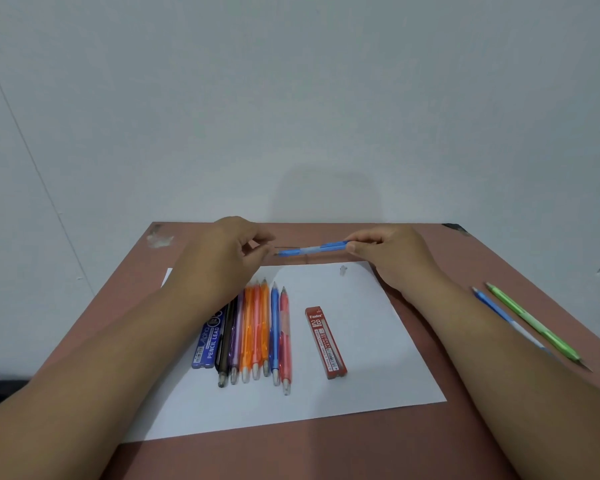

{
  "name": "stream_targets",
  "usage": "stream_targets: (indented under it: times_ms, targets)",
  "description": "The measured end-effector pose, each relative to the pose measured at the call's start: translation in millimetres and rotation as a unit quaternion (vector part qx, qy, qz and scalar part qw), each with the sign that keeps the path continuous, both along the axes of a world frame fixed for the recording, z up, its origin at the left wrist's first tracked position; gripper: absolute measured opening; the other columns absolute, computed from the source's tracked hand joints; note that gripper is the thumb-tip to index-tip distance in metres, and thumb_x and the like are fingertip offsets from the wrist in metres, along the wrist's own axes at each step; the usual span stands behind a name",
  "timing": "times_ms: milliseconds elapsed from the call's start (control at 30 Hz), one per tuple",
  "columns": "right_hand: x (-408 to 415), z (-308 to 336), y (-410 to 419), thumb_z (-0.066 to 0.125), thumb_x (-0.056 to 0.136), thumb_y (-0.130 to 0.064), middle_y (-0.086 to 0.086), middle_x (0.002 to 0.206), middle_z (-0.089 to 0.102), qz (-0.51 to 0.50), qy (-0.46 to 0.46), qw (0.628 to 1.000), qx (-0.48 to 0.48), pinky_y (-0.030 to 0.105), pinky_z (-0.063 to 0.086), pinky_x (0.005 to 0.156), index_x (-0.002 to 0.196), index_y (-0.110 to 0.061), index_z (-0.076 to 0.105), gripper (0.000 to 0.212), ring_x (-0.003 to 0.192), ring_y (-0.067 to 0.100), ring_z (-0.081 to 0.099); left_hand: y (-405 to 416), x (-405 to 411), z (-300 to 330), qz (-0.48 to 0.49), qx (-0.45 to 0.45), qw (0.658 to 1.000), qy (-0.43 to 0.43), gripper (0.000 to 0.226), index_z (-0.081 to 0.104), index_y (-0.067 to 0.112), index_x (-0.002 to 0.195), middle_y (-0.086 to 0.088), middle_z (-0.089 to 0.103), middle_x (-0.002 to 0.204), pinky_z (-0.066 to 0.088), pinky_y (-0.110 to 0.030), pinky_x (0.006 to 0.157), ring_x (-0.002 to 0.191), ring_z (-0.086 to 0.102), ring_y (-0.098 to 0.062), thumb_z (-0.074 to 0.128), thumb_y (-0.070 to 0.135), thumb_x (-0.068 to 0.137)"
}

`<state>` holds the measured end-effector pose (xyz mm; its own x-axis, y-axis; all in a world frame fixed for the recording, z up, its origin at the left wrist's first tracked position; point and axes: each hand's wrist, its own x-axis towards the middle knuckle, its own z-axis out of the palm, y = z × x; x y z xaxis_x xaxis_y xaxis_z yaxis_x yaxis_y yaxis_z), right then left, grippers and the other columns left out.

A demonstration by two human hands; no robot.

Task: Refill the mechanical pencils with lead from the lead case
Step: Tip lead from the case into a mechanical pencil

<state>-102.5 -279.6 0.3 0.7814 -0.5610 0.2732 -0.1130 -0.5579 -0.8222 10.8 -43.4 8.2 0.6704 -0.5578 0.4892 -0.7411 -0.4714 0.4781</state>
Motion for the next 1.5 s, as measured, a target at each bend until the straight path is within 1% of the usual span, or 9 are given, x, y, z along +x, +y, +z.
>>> stream_targets:
  times_ms: [167,300,433,567,833,1033,1167,1300,1500]
  targets:
    - [1.8,-6.5,-4.8,0.074,0.088,-0.022,-0.017,0.085,0.075,0.002,0.065,0.997,-0.038,0.018,0.049,0.068,0.090,-0.031,0.083,0.012,0.082,0.001,0.068,-0.5,-5.5,1.6,-0.013,0.018,1.000,0.007,0.027,0.070,0.028,0.117,0.011,0.067,0.111,0.040,-0.012,0.065,0.085,0.058,-0.002,0.065,0.040,0.094]
    - [4.9,-9.7,-6.2,0.073,0.090,-0.025,-0.022,0.085,0.069,0.010,0.104,0.990,-0.099,0.010,0.039,0.064,0.094,-0.032,0.082,0.012,0.084,-0.005,0.063,0.7,-7.3,2.5,-0.027,0.019,0.999,0.015,0.023,0.072,0.028,0.111,0.015,0.065,0.104,0.042,-0.013,0.066,0.083,0.058,0.002,0.065,0.041,0.093]
    - [6.4,-10.3,-7.9,0.073,0.091,-0.023,-0.023,0.084,0.066,0.011,0.103,0.989,-0.102,0.011,0.040,0.067,0.098,-0.029,0.082,0.013,0.084,-0.006,0.060,0.8,-7.1,3.0,-0.034,0.023,0.999,0.012,0.021,0.074,0.029,0.108,0.018,0.064,0.099,0.047,-0.017,0.069,0.087,0.060,0.001,0.066,0.041,0.093]
    - [5.1,-9.0,-7.1,0.074,0.089,-0.021,-0.021,0.091,0.069,0.010,0.100,0.991,-0.083,0.024,0.051,0.083,0.103,-0.026,0.081,0.017,0.095,0.005,0.066,1.0,-6.7,2.4,-0.037,0.020,0.999,0.010,0.018,0.073,0.030,0.106,0.018,0.062,0.099,0.045,-0.016,0.069,0.087,0.059,0.000,0.066,0.040,0.093]
    - [1.0,-4.5,-3.2,0.070,0.091,-0.020,-0.009,0.095,0.075,0.011,0.115,0.990,-0.083,0.037,0.054,0.088,0.097,-0.027,0.082,0.014,0.093,0.013,0.067,0.8,-1.5,-1.9,-0.043,0.018,0.999,0.008,0.016,0.073,0.031,0.105,0.020,0.062,0.098,0.042,-0.014,0.065,0.085,0.058,0.004,0.066,0.039,0.093]
    - [2.3,-5.1,-5.2,0.069,0.092,-0.018,-0.013,0.101,0.072,0.008,0.115,0.990,-0.080,0.031,0.053,0.089,0.106,-0.025,0.080,0.019,0.097,0.010,0.066,1.0,0.2,-4.0,-0.048,0.009,0.999,0.015,0.012,0.073,0.033,0.102,0.023,0.060,0.094,0.042,-0.015,0.066,0.085,0.059,0.005,0.066,0.038,0.093]
    - [0.6,-4.7,-6.6,0.070,0.093,-0.019,-0.013,0.115,0.071,0.001,0.104,0.993,-0.054,0.014,0.043,0.079,0.118,-0.024,0.076,0.026,0.099,0.001,0.062,0.8,0.9,-4.4,-0.048,0.014,0.999,0.015,0.012,0.072,0.034,0.102,0.024,0.061,0.096,0.042,-0.015,0.065,0.085,0.059,0.005,0.066,0.039,0.093]
    - [-6.5,8.6,-0.8,0.070,0.092,-0.022,-0.021,0.102,0.064,-0.012,0.063,0.996,-0.065,0.009,0.037,0.068,0.108,-0.030,0.076,0.019,0.086,-0.009,0.055,1.1,0.5,-3.3,-0.047,0.013,0.999,0.017,0.013,0.072,0.033,0.103,0.021,0.062,0.098,0.043,-0.016,0.064,0.085,0.060,0.003,0.066,0.038,0.093]
    - [-24.2,29.2,21.7,0.084,0.080,-0.029,-0.017,0.095,0.068,0.138,0.094,0.977,-0.136,0.015,0.041,0.070,0.096,-0.041,0.079,0.020,0.080,-0.002,0.055,3.9,0.1,-0.3,-0.044,0.015,0.999,0.022,0.014,0.073,0.032,0.104,0.017,0.065,0.100,0.048,-0.022,0.068,0.087,0.060,0.000,0.066,0.037,0.093]
